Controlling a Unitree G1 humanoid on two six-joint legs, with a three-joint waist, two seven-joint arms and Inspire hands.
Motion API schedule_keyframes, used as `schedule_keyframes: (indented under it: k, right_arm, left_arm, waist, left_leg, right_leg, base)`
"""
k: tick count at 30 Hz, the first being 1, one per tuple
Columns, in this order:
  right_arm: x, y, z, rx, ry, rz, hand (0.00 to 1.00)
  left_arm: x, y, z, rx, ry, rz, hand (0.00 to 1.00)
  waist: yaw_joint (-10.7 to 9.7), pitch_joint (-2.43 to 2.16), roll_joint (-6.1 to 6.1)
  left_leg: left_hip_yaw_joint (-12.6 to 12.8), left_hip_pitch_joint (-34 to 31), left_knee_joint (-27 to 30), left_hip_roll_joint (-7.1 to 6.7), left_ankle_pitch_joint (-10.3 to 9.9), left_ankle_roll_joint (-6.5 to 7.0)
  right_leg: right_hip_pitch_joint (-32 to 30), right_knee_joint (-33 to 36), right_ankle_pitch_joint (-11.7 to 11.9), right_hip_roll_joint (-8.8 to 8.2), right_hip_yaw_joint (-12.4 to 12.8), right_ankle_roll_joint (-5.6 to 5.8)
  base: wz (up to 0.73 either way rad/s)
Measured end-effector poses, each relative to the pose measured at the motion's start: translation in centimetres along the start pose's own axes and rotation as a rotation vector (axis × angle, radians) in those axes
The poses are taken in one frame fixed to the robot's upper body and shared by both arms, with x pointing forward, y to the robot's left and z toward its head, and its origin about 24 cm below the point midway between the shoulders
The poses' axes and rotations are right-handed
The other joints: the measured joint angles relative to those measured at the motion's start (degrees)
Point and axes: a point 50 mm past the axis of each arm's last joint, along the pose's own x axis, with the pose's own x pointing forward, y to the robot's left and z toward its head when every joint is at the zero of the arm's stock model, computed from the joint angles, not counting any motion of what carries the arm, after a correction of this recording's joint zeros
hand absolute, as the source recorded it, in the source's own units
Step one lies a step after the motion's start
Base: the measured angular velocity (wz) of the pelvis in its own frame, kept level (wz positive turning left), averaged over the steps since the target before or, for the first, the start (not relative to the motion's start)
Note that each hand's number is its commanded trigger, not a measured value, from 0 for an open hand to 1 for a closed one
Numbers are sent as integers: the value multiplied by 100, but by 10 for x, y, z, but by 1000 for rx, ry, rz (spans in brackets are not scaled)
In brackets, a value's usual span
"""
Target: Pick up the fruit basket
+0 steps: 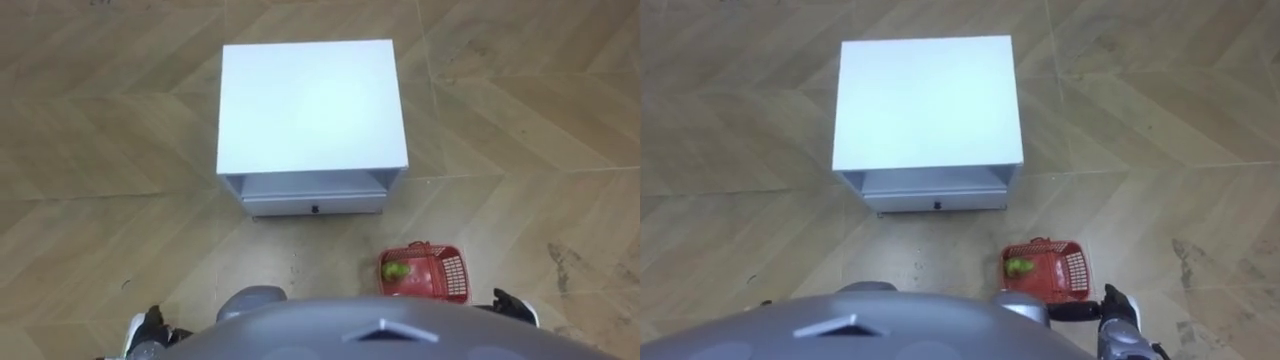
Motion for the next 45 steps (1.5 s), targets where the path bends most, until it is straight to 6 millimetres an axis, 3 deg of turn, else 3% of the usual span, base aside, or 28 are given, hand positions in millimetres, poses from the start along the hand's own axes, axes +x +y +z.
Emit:
schedule_keyframes:
  k: [2, 3, 4, 5, 7, 9, 10, 14, 15, 16, 17, 18, 19, 21, 22, 23, 24, 25, 26, 27, 28, 29, 30, 33, 38, 41, 42, 45]
  right_arm:
    - [0, -1, 2, -3, 2, -1, 0]
    - [0, -1, 5, -4, -3, 0, 0]
    - [1, 0, 8, -3, -5, 2, 0]
    - [0, 0, 4, 7, 4, 2, 0]
    - [-1, -2, -6, 30, 55, -11, 0]
    - [3, -6, 16, 61, 2, -32, 0]
    - [4, -4, 31, 88, -38, -30, 0]
    - [5, 5, 83, 87, -172, 7, 0]
    - [5, 7, 90, 80, -186, 18, 0]
    - [5, 10, 96, 81, -191, 29, 0]
    - [5, 10, 98, 85, -188, 31, 0]
    - [5, 11, 99, 102, -182, 38, 0]
    - [5, 12, 95, 119, -161, 48, 0]
    - [6, 10, 92, 147, -145, 43, 0]
    - [6, 10, 91, 161, -141, 40, 0]
    - [6, 10, 91, 167, -139, 41, 0]
    - [6, 9, 90, 177, -133, 36, 0]
    - [6, 7, 93, 179, -140, 25, 0]
    - [6, 6, 96, 180, -151, 24, 0]
    - [5, 5, 104, 185, -178, 23, 0]
    - [4, 12, 105, 191, -183, 40, 0]
    - [4, 12, 105, 195, -182, 40, 0]
    - [4, 11, 107, 222, -191, 35, 0]
    - [2, 5, 121, 287, -248, 24, 0]
    - [-4, -3, 146, 282, -359, -50, 0]
    - [-12, -6, 167, 253, -448, -73, 0]
    - [-15, -10, 176, 253, -485, -87, 0]
    - [-22, -18, 192, 250, -553, -132, 0]
  left_arm:
    - [0, 2, 0, -20, 3, 8, 0]
    - [1, 4, -2, -38, 6, 13, 0]
    - [1, 6, -1, -40, 4, 18, 0]
    - [2, 11, 2, -36, -7, 27, 0]
    - [4, 20, 8, -38, -33, 50, 0]
    - [5, 21, 15, -65, -37, 51, 0]
    - [7, 25, 23, -81, -46, 60, 0]
    - [10, 39, 62, -121, -112, 89, 0]
    - [10, 44, 74, -131, -142, 110, 0]
    - [10, 50, 87, -132, -175, 134, 0]
    - [9, 51, 94, -142, -191, 141, 0]
    - [8, 53, 107, -159, -220, 142, 0]
    - [7, 55, 116, -175, -253, 145, 0]
    - [7, 54, 116, -188, -263, 152, 0]
    - [7, 53, 114, -184, -254, 157, 0]
    - [7, 52, 113, -172, -249, 159, 0]
    - [8, 50, 110, -152, -243, 157, 0]
    - [8, 48, 102, -159, -222, 156, 0]
    - [9, 48, 94, -169, -198, 156, 0]
    - [10, 50, 86, -182, -171, 167, 0]
    - [10, 57, 81, -213, -160, 202, 0]
    - [10, 57, 78, -226, -159, 213, 0]
    - [10, 58, 79, -248, -172, 226, 0]
    - [10, 59, 75, -287, -169, 248, 0]
    - [9, 54, 59, -272, -131, 254, 0]
    - [9, 53, 53, -258, -118, 252, 0]
    - [9, 47, 52, -246, -114, 236, 0]
    - [9, 43, 45, -221, -100, 219, 0]
  waist:
    - [1, -19, -43]
    - [6, -55, -52]
    - [-21, -50, -26]
    - [-100, -16, -101]
    - [27, -12, -359]
    - [138, -24, -373]
    - [161, -57, -410]
    - [137, -8, -431]
    - [159, 3, -439]
    - [205, 31, -471]
    - [216, 75, -450]
    - [219, 111, -457]
    - [275, 125, -518]
    - [296, 147, -541]
    - [288, 190, -602]
    - [273, 213, -642]
    - [166, 241, -711]
    - [136, 306, -776]
    - [242, 239, -649]
    - [349, 221, -621]
    - [247, 196, -774]
    - [178, 170, -819]
    - [98, 161, -917]
    - [-13, 141, -956]
    - [-158, 139, -956]
    - [-219, 155, -1002]
    - [-226, 170, -944]
    - [-253, 169, -959]
  left_leg:
    - [76, -172, 61, -39, 6, 100]
    - [190, -363, 113, 2, -7, 186]
    - [215, -470, 253, 16, -50, 249]
    - [352, -623, 533, -19, -170, 358]
    - [634, -939, 992, -130, -392, 481]
    - [702, -1514, 1550, -92, -547, 555]
    - [704, -1999, 1944, -86, -609, 622]
    - [704, -3484, 3432, -111, -910, 784]
    - [723, -3940, 4051, -113, -1109, 776]
    - [776, -4394, 4678, -110, -1291, 797]
    - [776, -4604, 4989, -103, -1365, 816]
    - [800, -4991, 5530, -102, -1467, 829]
    - [887, -5338, 5935, -104, -1550, 705]
    - [955, -5807, 6449, -107, -1647, 446]
    - [1009, -6075, 6712, -128, -1687, 225]
    - [1036, -6186, 6823, -174, -1698, 119]
    - [1053, -6406, 7052, -334, -1712, -239]
    - [626, -6634, 7836, -475, -1842, -221]
    - [24, -6664, 8201, -597, -2202, -137]
    - [-29, -6859, 8578, -707, -2433, 230]
    - [57, -7018, 8731, -914, -2471, 291]
    - [77, -7069, 8773, -968, -2483, 316]
    - [165, -7092, 8808, -965, -2485, 321]
    - [285, -7086, 8898, -752, -2471, 310]
    - [283, -7084, 9023, -786, -2380, 320]
    - [293, -7089, 9126, -781, -2418, 155]
    - [248, -7078, 9113, -740, -2405, 81]
    - [217, -6985, 9024, -688, -2361, -14]
  right_leg:
    - [-258, 225, 1, -79, 85, 2]
    - [-400, 337, -5, -112, 165, 29]
    - [-494, 625, -71, -163, 137, 59]
    - [-644, 1657, -247, -342, 71, 79]
    - [-638, 3546, -231, -479, 418, 69]
    - [-616, 4285, -62, -429, 563, 32]
    - [-614, 4436, 13, -420, 592, 41]
    - [-369, 4444, 14, -452, 681, 99]
    - [-317, 4500, -79, -448, 759, 175]
    - [-353, 4750, -361, -481, 813, 236]
    - [-403, 5010, -713, -484, 851, 224]
    - [-582, 5626, -1252, -522, 872, 223]
    - [-870, 6282, -1589, -644, 913, 158]
    - [-1262, 7146, -1822, -729, 975, 115]
    - [-1509, 7642, -1876, -784, 1053, 107]
    - [-1604, 7866, -1887, -817, 1093, 103]
    - [-1729, 8221, -1909, -948, 1155, 66]
    - [-1882, 8646, -1925, -1095, 1216, 56]
    - [-2039, 8936, -1940, -1133, 1293, 75]
    - [-2163, 9373, -2025, -1242, 1293, 163]
    - [-2194, 9639, -2076, -1401, 1290, 213]
    - [-2180, 9704, -2068, -1426, 1289, 221]
    - [-2146, 9810, -2027, -1453, 1307, 236]
    - [-2101, 9985, -2017, -1463, 1357, 249]
    - [-1913, 10211, -2187, -1446, 1322, 147]
    - [-1762, 10390, -2444, -1376, 1414, 102]
    - [-1795, 10424, -2451, -1307, 1443, 74]
    - [-1804, 10438, -2456, -1255, 1487, 64]
  base:
    - [-16]
    - [-14]
    - [24]
    - [82]
    - [68]
    - [-7]
    - [0]
    - [24]
    - [20]
    - [20]
    - [29]
    - [28]
    - [24]
    - [14]
    - [16]
    - [30]
    - [18]
    - [-19]
    - [-83]
    - [-65]
    - [-17]
    - [49]
    - [48]
    - [16]
    - [12]
    - [4]
    - [-9]
    - [-10]
